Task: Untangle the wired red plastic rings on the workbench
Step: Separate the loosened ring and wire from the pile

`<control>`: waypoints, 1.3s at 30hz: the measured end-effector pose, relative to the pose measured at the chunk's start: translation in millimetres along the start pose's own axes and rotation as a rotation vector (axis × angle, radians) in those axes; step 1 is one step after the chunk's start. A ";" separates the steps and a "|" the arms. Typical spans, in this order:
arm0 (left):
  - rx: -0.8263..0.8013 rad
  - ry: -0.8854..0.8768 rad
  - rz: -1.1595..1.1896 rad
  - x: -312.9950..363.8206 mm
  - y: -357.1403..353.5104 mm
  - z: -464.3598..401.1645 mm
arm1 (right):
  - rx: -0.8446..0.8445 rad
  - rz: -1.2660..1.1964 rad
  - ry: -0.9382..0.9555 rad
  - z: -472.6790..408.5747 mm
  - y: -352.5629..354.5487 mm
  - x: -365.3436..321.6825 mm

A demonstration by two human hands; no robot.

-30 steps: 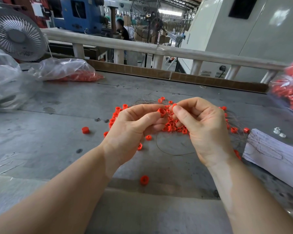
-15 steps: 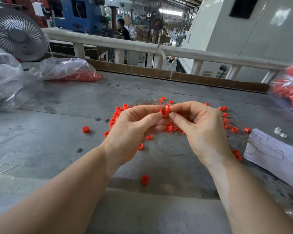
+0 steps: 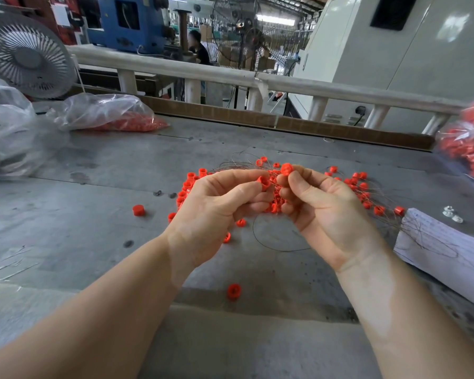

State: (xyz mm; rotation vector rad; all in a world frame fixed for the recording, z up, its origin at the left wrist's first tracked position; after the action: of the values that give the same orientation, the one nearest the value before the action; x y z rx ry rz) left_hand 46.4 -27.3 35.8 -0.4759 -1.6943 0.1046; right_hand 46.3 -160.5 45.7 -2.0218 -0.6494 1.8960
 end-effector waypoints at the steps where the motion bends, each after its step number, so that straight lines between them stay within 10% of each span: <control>1: 0.000 0.000 0.000 -0.1 0.3 0.0 | 0.005 -0.013 -0.019 0.2 0.0 0.9; 14: 0.011 0.016 0.007 0.1 0.9 0.4 | -0.042 -0.036 -0.013 1.7 -3.2 -0.9; 26: -0.023 0.012 0.054 3.5 -2.6 3.2 | -0.066 0.810 0.626 17.5 -20.9 -26.7; 39: -0.047 0.013 0.051 2.8 -4.3 3.8 | -0.087 0.982 0.799 25.8 -28.8 -28.9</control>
State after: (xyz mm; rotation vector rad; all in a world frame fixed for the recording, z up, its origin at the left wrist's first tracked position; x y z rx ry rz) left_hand 41.3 -29.5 39.1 -0.5537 -1.6751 0.0985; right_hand 16.3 -153.0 82.8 -3.1565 0.5777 1.1196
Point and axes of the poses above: each hand's wrist, its own z-axis away from the middle knuckle, its own y-axis out of the back of the hand, x = y × z, the point moved 6 cm from there along -z, towards the middle knuckle, and after that the axes turned 6 degrees about -z, right-handed, at the moved point
